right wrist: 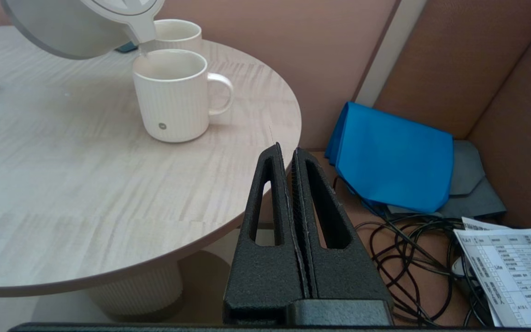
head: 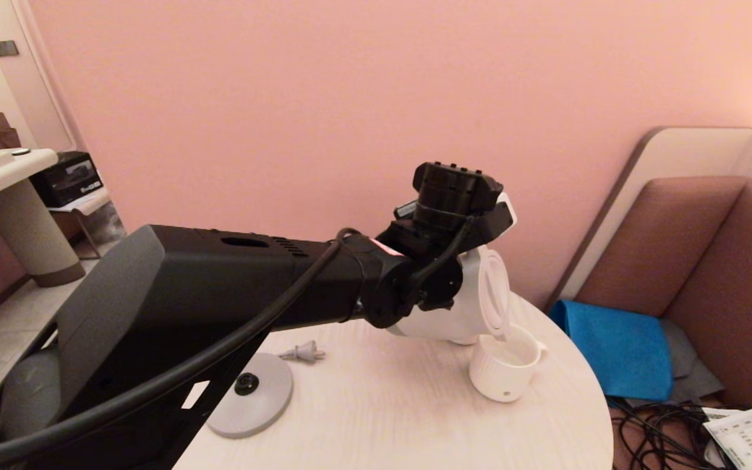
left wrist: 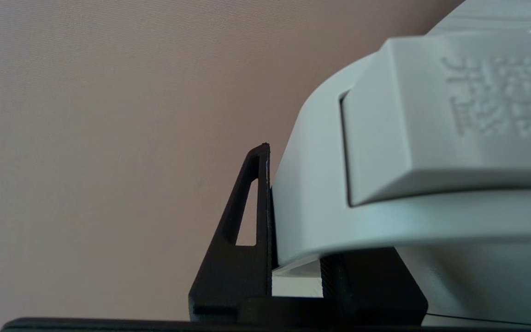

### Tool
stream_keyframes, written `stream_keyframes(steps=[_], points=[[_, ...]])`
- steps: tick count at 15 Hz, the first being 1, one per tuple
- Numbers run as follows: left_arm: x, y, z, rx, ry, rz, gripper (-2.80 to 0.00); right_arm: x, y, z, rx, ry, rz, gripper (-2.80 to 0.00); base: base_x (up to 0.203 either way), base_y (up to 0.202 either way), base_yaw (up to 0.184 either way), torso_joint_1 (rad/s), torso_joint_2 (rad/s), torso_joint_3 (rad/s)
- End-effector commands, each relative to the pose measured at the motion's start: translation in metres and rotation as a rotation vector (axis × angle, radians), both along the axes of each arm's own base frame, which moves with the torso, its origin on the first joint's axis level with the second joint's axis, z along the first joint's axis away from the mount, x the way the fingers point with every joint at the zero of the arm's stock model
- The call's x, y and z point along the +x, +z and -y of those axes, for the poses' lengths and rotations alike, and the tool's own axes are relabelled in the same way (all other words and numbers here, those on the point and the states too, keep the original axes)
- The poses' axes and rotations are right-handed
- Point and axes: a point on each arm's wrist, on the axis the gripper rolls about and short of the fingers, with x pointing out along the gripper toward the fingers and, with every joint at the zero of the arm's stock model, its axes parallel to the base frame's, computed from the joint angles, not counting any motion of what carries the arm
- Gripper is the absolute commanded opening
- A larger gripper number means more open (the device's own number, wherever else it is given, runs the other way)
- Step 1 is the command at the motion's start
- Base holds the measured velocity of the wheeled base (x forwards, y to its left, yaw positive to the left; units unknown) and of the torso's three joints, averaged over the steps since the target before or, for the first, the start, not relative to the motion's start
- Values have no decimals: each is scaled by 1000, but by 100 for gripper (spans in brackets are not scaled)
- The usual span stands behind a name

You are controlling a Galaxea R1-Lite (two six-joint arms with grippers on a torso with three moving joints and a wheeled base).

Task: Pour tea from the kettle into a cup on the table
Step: Pour water into the cup

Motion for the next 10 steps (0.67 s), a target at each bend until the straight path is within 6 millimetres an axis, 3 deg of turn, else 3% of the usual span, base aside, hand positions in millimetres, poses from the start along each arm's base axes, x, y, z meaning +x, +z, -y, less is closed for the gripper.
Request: stream_keyframes(steps=[1,10], points=[[0,0,0,4,3,2,-280,0,0,0,-1,1,0,-280,0,0,0,0,0,0],[0,2,0,4,4,7,-280,0,0,0,-1,1,0,-280,0,0,0,0,0,0]])
